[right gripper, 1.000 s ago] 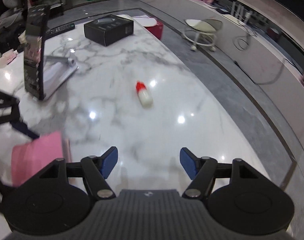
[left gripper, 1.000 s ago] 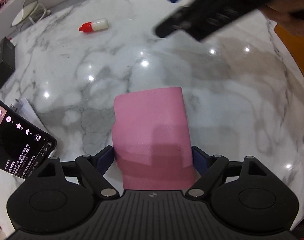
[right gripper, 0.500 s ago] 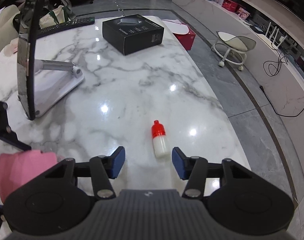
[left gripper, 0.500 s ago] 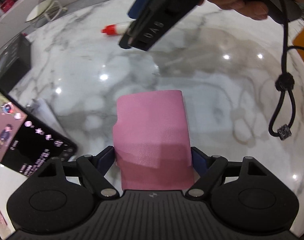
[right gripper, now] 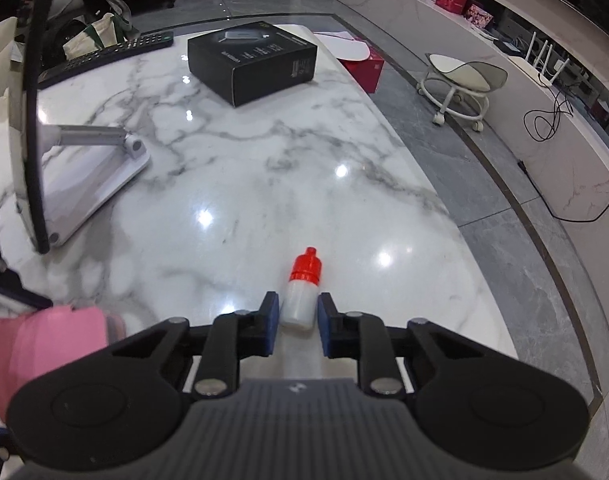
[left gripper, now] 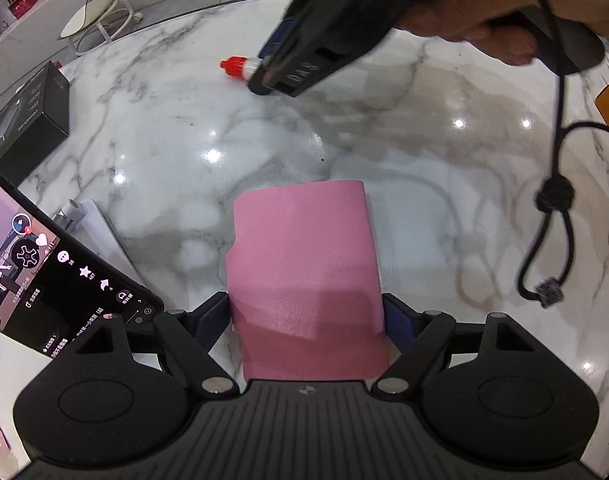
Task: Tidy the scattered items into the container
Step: 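Grasp the red-capped white bottle with the right tool while the left tool holds the card, then carry the pink card and white bottle over the orange box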
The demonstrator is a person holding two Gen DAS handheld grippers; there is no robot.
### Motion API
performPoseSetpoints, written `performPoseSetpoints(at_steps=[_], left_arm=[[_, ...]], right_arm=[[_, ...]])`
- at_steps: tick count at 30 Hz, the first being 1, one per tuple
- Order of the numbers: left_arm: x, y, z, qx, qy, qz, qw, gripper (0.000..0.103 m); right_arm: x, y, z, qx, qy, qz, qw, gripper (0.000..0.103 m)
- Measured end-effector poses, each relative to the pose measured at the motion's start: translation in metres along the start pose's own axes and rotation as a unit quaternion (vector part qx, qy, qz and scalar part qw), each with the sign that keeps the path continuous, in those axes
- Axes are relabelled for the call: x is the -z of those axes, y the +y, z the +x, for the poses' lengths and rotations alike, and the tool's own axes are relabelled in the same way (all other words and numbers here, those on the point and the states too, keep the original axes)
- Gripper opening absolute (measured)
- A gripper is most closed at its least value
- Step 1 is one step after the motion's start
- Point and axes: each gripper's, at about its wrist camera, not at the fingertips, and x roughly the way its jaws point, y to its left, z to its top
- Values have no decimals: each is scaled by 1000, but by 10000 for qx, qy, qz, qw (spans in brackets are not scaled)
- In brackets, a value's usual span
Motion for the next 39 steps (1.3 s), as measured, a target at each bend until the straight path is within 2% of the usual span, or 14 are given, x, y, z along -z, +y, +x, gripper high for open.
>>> performPoseSetpoints(at_steps=[5,15,21,29,35,39], left_arm=[[-2,-3,1,-63,-27,35,10000,94],[-3,-26,-1,-168,-27,325,9993,94],[-1,-51,-9,-234,-123,594,9979,94],[-2,-77,-29,-355,-409,777,9955,93],[-1,-90,-47,-229,-657,760,9947,93],[2,-104,-57,-413,-812,943,9914,93]], right_arm=[[22,6,-16,38,114,122,9999,21],[97,25,-79,603,405,922,9931,20],[133,33,-133,1120,344,1598,9802,20],[162,46,-200,1664,106,2204,9610,20],[186,62,-234,1889,-16,2496,9497,20],[203,72,-255,1972,-121,2671,9432,20]])
